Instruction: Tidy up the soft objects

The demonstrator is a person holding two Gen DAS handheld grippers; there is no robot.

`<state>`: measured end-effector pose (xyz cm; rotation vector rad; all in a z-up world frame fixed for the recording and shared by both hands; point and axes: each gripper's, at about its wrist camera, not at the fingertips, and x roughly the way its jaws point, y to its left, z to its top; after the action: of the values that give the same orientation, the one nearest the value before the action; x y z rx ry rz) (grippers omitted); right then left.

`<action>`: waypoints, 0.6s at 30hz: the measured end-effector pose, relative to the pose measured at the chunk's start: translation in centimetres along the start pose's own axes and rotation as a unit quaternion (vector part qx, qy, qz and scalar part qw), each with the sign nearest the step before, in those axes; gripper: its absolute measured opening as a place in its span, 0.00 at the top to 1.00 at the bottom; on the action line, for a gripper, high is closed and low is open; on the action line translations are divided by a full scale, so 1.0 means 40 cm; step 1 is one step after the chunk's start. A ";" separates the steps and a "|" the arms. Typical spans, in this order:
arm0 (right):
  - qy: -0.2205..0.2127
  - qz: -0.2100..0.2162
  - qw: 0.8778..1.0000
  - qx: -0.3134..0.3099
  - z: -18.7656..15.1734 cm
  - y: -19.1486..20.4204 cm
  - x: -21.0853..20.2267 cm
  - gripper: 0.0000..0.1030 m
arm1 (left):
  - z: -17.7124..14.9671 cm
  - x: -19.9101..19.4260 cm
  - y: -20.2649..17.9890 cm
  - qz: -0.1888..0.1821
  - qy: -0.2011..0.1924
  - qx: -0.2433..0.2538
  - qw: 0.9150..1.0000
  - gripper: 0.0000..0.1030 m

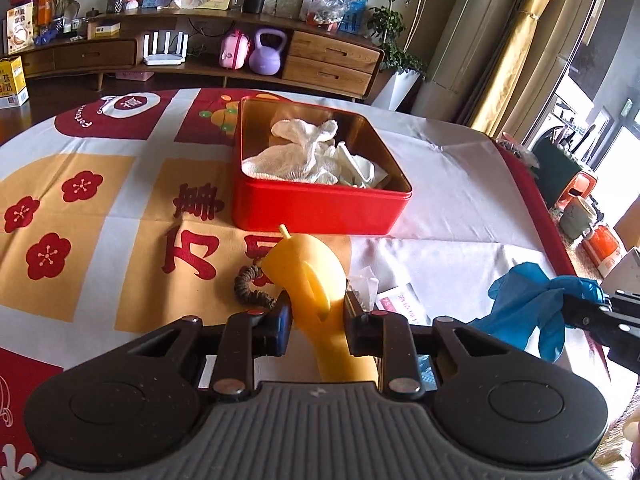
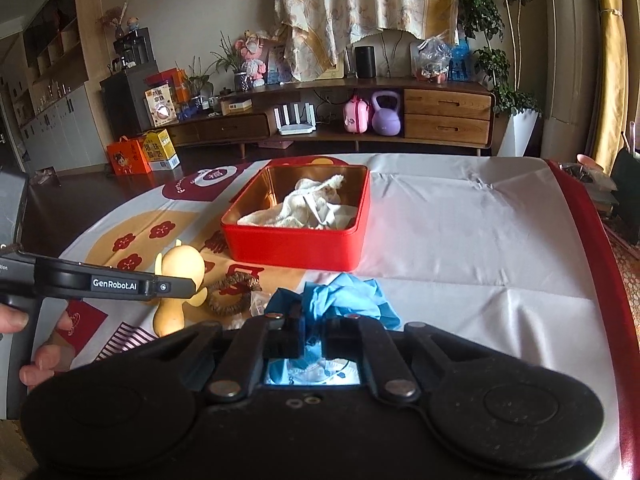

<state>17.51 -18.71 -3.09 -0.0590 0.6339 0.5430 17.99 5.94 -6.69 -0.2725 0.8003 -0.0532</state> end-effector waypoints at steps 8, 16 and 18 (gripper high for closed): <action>-0.022 0.001 1.000 -0.010 0.062 0.008 -0.024 0.94 | 0.043 -0.034 -0.003 -0.005 0.004 -0.005 1.000 0.75; -0.028 0.003 1.000 -0.014 0.132 0.011 0.001 0.94 | 0.099 -0.051 -0.023 -0.008 -0.005 0.020 1.000 0.75; -0.029 0.003 0.999 -0.015 0.154 0.011 0.012 0.94 | 0.116 -0.051 -0.028 -0.006 -0.009 0.027 1.000 0.75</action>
<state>20.97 -16.80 1.67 -0.0697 0.5691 0.5579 19.94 6.18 -1.89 -0.2265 0.7790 -0.0832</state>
